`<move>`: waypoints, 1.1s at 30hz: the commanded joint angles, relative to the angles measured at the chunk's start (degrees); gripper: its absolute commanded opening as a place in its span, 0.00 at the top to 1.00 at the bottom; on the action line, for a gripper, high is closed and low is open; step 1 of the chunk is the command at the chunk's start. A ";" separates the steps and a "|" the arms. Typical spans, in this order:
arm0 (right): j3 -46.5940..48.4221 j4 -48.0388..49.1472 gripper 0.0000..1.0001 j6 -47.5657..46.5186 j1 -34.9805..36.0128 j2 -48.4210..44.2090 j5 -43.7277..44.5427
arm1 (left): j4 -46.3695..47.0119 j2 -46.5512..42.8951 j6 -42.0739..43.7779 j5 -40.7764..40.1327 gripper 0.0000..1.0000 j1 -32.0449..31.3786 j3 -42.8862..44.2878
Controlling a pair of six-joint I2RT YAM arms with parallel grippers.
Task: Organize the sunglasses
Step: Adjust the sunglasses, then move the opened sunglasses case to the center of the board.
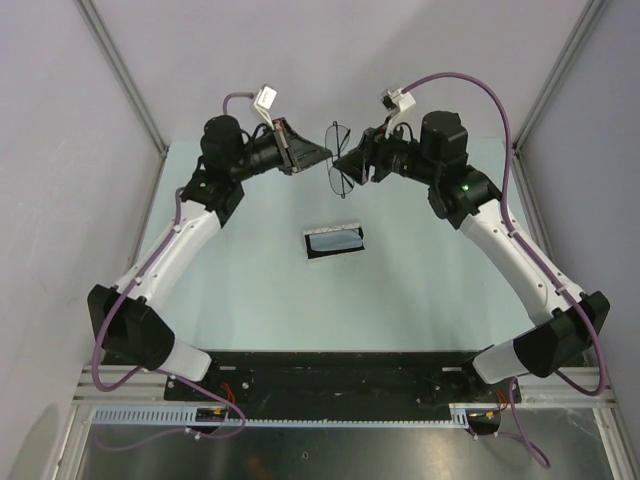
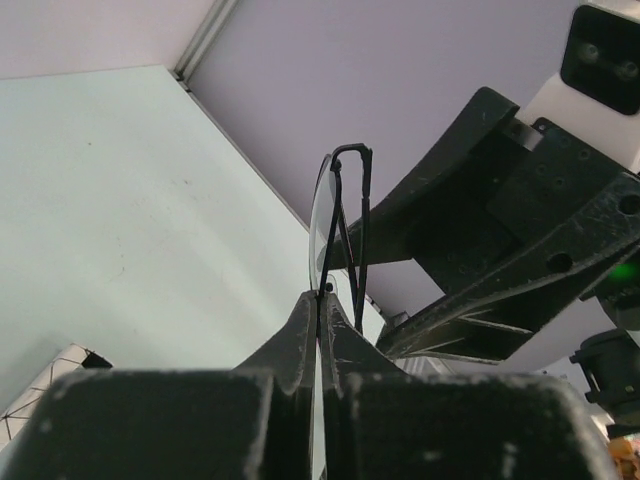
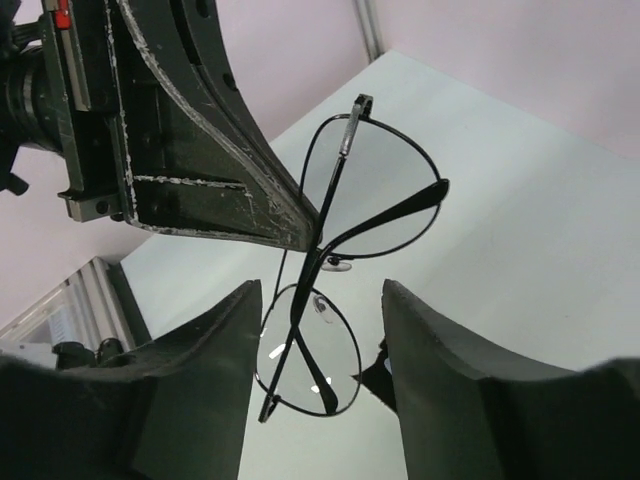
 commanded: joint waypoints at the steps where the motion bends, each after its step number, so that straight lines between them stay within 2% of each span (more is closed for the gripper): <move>1: 3.76 -1.12 0.38 -0.91 0.65 -1.50 5.13 | 1.76 -3.12 -1.39 -4.10 0.99 1.41 -1.37; 6: 7.53 -5.96 0.37 -4.78 3.54 -0.45 15.05 | -3.93 -4.53 -2.97 -15.08 1.00 1.67 -2.43; 11: 9.21 -7.11 0.43 -13.11 12.66 1.13 30.58 | -12.12 -6.28 -6.40 -25.62 1.00 1.06 -2.70; 17: 11.76 -6.50 0.53 -18.58 18.92 5.61 36.68 | -20.38 -8.13 -9.12 -37.76 1.00 -1.13 -0.33; 24: 12.81 -4.21 0.61 -23.33 21.92 10.27 39.41 | -23.11 -6.90 -10.62 -39.17 1.00 -3.16 2.40; 33: 13.43 -3.50 0.59 -23.94 22.62 10.54 44.87 | -24.61 -7.34 -8.25 -42.77 1.00 -3.42 2.49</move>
